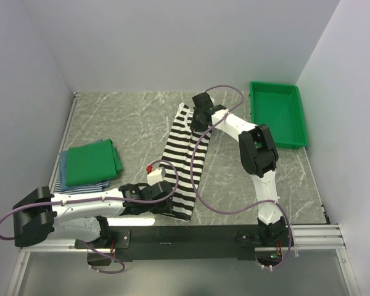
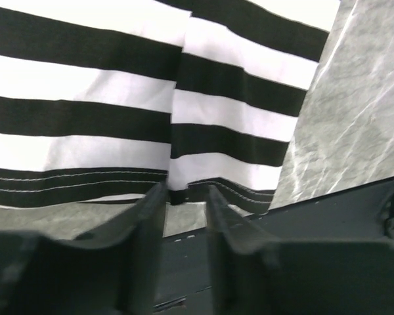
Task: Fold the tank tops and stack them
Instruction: Fold the tank top
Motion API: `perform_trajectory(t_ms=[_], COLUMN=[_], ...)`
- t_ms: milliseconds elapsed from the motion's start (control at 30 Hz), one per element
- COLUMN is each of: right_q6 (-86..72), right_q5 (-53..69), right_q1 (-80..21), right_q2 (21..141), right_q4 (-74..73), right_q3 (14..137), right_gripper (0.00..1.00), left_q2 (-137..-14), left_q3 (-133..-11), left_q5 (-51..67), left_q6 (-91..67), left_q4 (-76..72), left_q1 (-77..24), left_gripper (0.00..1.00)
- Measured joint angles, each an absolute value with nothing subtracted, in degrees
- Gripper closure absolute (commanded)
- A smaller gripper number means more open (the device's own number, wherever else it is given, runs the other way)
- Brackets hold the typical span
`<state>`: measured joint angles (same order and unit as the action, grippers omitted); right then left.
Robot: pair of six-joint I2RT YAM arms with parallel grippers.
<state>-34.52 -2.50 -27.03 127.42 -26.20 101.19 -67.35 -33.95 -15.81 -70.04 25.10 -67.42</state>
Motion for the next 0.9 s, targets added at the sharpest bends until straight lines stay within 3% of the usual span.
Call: perform_trajectory(t_ms=[167, 367, 433, 567, 767, 900], right_q6=[-33.78, -33.36, -33.39, -33.45, -33.36, -33.23], right_q5=[-2.11, -2.76, -3.92, -5.02, -5.61, -5.93], right_q1=[-27.03, -27.03, -26.94, -26.22, -24.1, -23.24], right_q2=[126.74, 122.65, 120.44, 117.12, 118.34, 121.01], right_q4=[-25.63, -25.32, -25.21, -24.62, -24.97, -25.43], right_q3=[100.71, 100.29, 99.44, 97.45, 97.01, 97.01], right_gripper=[0.52, 0.51, 0.54, 0.71, 0.81, 0.85], left_q2=[-65.65, -62.74, -62.57, -65.17, -76.4, -82.61], left_q3=[-34.81, -40.32, -42.02, -43.99, -47.29, -47.35], left_q5=[-16.4, -19.0, -19.46, -18.74, -14.9, -12.62], left_q6=[-70.08, -69.04, -67.75, -63.7, -57.78, -56.18], left_q4=[28.71, 33.71, 33.69, 31.73, 26.11, 23.2], left_q1=[-67.4, -66.22, -64.82, -61.04, -58.26, -57.93], left_gripper=[0.57, 0.61, 0.68, 0.8, 0.99, 0.99])
